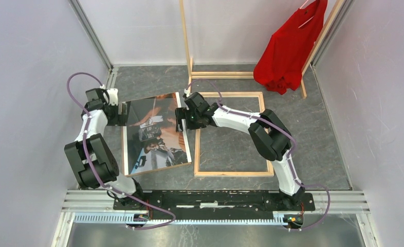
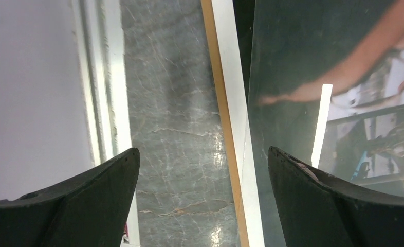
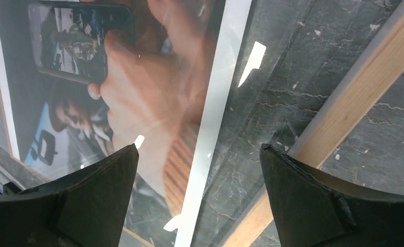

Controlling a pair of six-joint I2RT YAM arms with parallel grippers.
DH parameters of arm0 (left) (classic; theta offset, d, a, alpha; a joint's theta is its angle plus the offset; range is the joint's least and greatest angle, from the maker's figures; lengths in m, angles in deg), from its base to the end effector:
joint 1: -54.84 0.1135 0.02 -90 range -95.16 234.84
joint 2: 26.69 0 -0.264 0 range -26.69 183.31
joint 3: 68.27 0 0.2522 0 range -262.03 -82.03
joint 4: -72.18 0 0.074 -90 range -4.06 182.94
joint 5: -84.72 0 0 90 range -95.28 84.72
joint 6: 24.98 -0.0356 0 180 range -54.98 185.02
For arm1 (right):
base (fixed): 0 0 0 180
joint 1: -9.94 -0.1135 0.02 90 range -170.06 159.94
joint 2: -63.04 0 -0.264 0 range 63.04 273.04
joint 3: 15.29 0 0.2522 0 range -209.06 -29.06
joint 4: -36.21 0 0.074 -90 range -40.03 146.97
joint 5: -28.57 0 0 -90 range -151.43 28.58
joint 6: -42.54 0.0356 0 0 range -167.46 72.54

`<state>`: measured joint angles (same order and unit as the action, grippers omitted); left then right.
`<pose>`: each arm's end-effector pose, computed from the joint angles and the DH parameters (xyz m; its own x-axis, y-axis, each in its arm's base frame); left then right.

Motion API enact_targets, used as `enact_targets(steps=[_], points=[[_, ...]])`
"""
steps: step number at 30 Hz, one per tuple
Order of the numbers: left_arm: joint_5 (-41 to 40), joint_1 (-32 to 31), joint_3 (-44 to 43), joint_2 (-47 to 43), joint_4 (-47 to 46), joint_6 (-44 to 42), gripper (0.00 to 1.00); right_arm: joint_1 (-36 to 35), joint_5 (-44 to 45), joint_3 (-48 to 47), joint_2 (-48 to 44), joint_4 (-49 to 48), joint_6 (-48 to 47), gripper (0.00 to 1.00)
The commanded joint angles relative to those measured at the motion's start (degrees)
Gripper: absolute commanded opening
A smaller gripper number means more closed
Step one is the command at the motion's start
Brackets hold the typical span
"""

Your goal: Put the photo into the frame

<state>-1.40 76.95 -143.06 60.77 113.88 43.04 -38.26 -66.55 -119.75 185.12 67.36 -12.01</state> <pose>0.2957 0.1175 0.2329 -0.8252 0.0678 -0.5608 -0.0325 0.9854 0.1670 0.3127 0.3545 0.1785 -0.8617 -0.0971 -0.4980 -0.3461 0.8303 0.4369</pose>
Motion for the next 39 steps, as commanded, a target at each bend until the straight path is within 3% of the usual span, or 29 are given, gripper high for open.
enact_targets(steps=[1, 11, 20, 29, 39], points=[[-1.63, -0.05, 4.2, 0.44, -5.61, -3.28, 1.0, 0.24, 1.28, -1.98, 1.07, -1.54, 4.41, 0.95], [-3.46, -0.08, 11.55, -0.46, -12.71, -4.6, 0.98, 0.33, 4.59, -2.97, 4.88, 0.4, 8.5, 0.93], [-3.49, -0.12, 13.94, 3.46, -13.74, -6.67, 0.84, 1.04, 1.5, -0.8, 6.03, -3.7, 15.36, 0.89], [-1.08, -0.21, 14.71, 5.45, -12.63, -8.24, 0.77, 2.87, -7.19, 8.44, 2.16, -20.56, 23.02, 0.86], [-1.49, -0.27, 15.25, 5.71, -12.39, -9.27, 0.76, 3.12, -10.08, 12.19, -4.35, -30.73, 24.94, 0.84]])
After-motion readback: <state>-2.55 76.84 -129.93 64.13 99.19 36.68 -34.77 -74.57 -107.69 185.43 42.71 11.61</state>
